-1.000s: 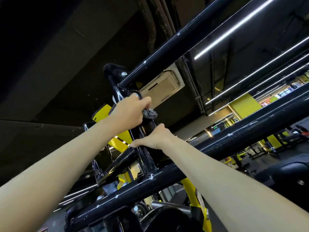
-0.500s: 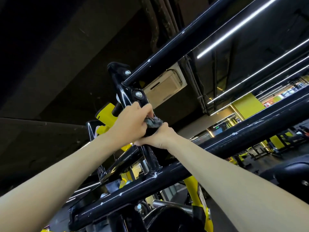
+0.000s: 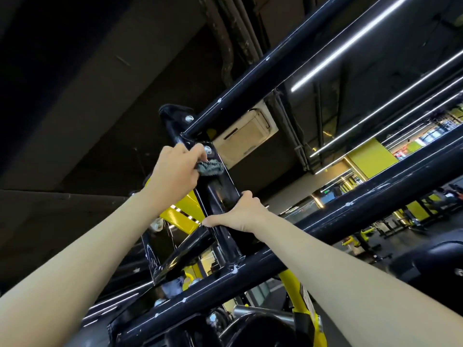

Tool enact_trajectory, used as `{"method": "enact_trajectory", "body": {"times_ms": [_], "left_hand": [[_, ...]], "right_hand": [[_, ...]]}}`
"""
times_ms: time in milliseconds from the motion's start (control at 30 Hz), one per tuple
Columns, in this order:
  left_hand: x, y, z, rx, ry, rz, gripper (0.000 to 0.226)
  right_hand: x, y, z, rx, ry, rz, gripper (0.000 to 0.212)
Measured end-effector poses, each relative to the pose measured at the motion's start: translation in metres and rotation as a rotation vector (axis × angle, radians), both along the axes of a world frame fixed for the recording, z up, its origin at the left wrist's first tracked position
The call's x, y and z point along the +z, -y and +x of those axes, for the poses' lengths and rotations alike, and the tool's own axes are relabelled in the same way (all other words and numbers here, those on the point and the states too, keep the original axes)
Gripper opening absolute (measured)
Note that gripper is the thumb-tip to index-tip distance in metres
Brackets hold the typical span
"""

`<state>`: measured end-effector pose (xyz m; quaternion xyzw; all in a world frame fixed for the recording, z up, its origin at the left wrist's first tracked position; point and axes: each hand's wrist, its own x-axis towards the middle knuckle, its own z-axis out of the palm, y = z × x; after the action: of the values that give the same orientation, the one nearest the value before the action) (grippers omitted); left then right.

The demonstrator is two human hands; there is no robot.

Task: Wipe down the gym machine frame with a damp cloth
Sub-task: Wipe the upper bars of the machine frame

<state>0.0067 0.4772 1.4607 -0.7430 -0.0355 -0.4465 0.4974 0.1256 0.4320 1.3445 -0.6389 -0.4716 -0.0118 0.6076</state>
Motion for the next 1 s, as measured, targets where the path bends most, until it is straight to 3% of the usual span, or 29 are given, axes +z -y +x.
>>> {"method": "enact_trajectory", "body": {"times_ms": [100, 200, 267, 367, 433, 600, 667, 767, 933, 1000], "left_hand": [[0.005, 0.011, 0.016, 0.052, 0.08, -0.013, 0.028], [-0.02, 0.014, 0.028, 0.123, -0.156, -0.143, 0.026], [-0.022, 0.014, 0.032, 0.155, -0.281, -0.108, 0.029], [-0.004, 0.012, 0.041, 0.208, -0.167, 0.007, 0.029], [-0.007, 0.007, 0.048, 0.188, -0.083, 0.023, 0.026], [-0.028, 0.002, 0.041, 0.188, -0.344, 0.02, 0.022], [-0.012, 0.0, 0.038, 0.203, -0.239, 0.122, 0.025], [-0.012, -0.002, 0.035, 0.195, -0.007, 0.11, 0.024], [-0.053, 0.012, 0.041, 0.245, -0.41, 0.075, 0.024], [-0.032, 0.013, 0.041, 0.284, -0.311, 0.143, 0.022]], "right_hand": [[0.005, 0.004, -0.001, 0.024, 0.008, -0.032, 0.124], [0.009, 0.009, 0.004, 0.045, 0.048, -0.075, 0.123], [0.006, 0.017, 0.011, 0.104, 0.007, -0.043, 0.115], [-0.001, 0.025, 0.02, 0.235, -0.127, 0.079, 0.096], [-0.004, 0.025, 0.018, 0.194, -0.127, 0.165, 0.08], [-0.005, 0.029, 0.012, -0.029, -0.066, 0.301, 0.019], [-0.007, 0.031, 0.012, -0.051, -0.021, 0.259, 0.014], [-0.01, 0.028, 0.015, -0.143, 0.035, 0.279, 0.032], [-0.009, 0.031, 0.026, -0.314, -0.044, 0.484, 0.025], [-0.01, 0.031, 0.025, -0.287, -0.044, 0.449, 0.025]]}}
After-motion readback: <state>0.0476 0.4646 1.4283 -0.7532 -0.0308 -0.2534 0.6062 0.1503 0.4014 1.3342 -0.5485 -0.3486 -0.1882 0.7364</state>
